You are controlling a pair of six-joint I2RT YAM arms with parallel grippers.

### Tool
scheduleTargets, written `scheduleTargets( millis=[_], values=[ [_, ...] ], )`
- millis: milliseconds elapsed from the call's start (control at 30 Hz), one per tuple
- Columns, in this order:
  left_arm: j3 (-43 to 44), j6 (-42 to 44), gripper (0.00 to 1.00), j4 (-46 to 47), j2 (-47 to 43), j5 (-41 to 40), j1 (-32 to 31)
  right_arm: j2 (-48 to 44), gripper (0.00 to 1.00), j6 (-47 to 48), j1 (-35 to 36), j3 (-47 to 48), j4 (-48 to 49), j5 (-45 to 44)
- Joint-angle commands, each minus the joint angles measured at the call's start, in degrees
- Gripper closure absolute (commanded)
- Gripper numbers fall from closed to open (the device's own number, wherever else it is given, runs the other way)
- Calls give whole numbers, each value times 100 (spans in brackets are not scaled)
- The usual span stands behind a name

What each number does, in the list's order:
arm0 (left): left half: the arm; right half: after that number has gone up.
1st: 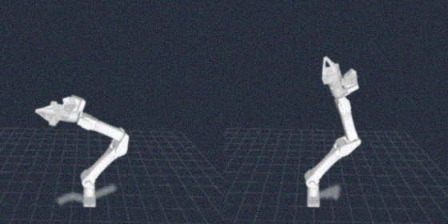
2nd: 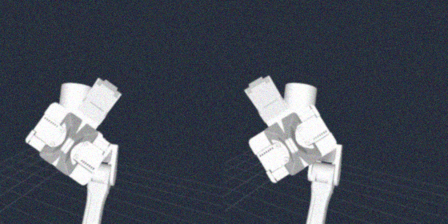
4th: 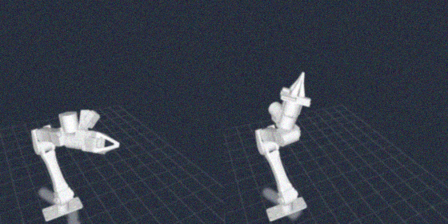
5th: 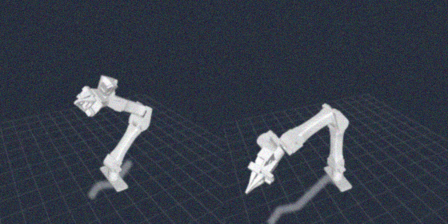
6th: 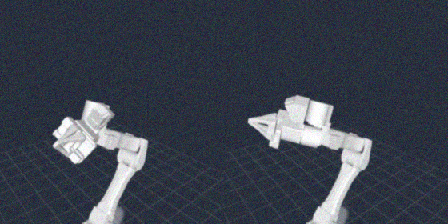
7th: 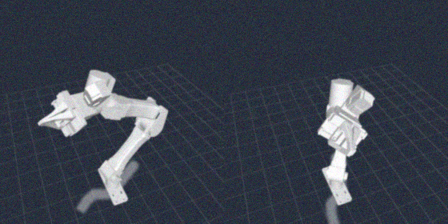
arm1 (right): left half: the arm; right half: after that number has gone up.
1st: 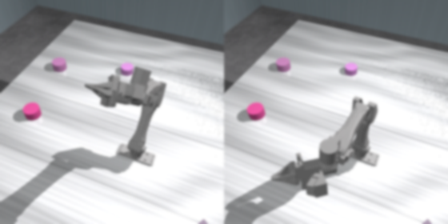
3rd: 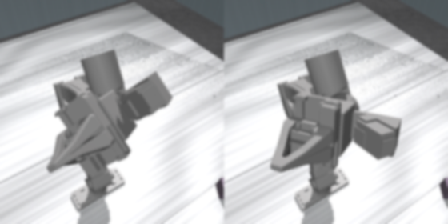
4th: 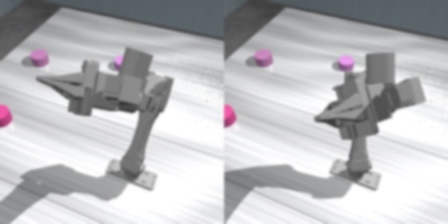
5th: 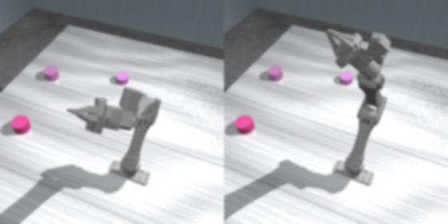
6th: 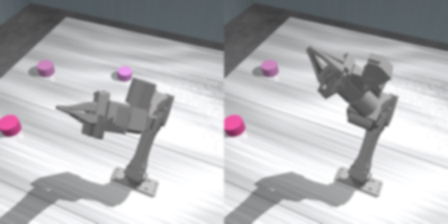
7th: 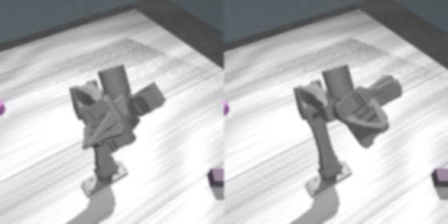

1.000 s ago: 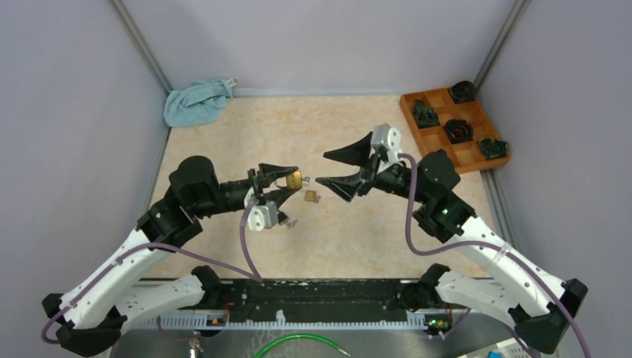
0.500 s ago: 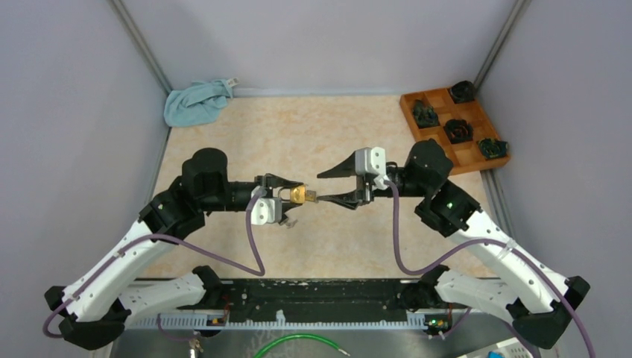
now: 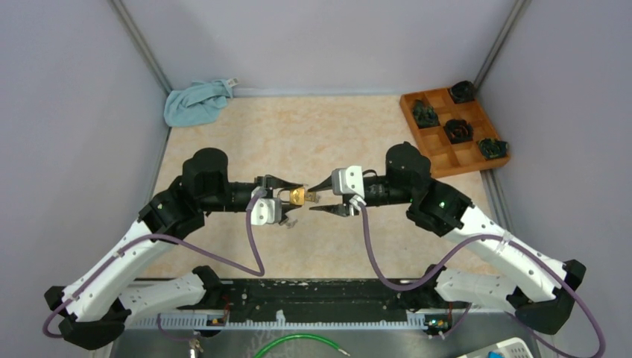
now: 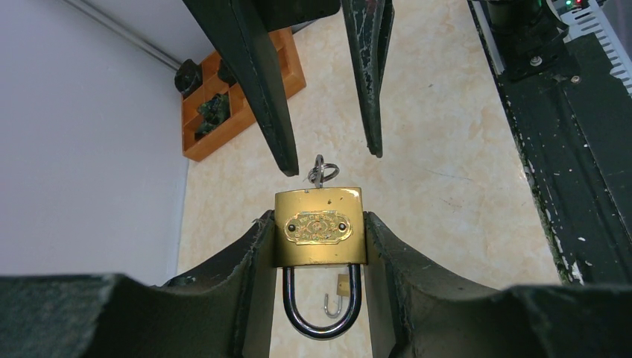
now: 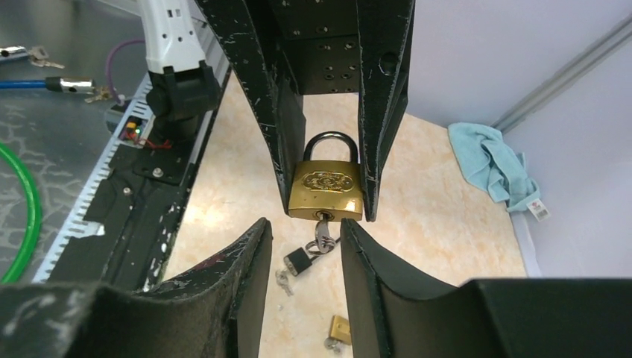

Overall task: Unlock with the key
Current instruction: Unlock the lock.

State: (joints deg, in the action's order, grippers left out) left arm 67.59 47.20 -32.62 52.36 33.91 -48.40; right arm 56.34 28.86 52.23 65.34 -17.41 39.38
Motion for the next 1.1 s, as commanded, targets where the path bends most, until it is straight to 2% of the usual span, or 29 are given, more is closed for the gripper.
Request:
scheduleTargets(
  millis=[0,200,433,500,533,600,633,833,1067],
  values=[
    [184,20,100,92,-28,112,-10,25,63,423,201,274,24,-673],
    [178,81,100,41,-53,146,-10,66,78,542,405,228,223,-1184],
    [220,95,100,37,-45,210,-7,104,88,604,446,207,173,-1260],
    [228,117,100,41,-58,206,-9,84,87,612,446,216,120,-1317],
    [220,129,100,37,-55,206,-4,72,84,626,446,215,87,-1351],
    [215,149,100,39,-55,195,-11,27,72,615,446,190,33,-1475],
    [224,149,100,41,-54,203,-11,0,71,633,446,171,9,-1519],
    [271,185,100,25,-32,204,-7,-210,74,666,451,40,-44,-1688],
    [246,184,100,63,-24,172,-8,-281,85,625,446,36,123,-1510]
  ],
)
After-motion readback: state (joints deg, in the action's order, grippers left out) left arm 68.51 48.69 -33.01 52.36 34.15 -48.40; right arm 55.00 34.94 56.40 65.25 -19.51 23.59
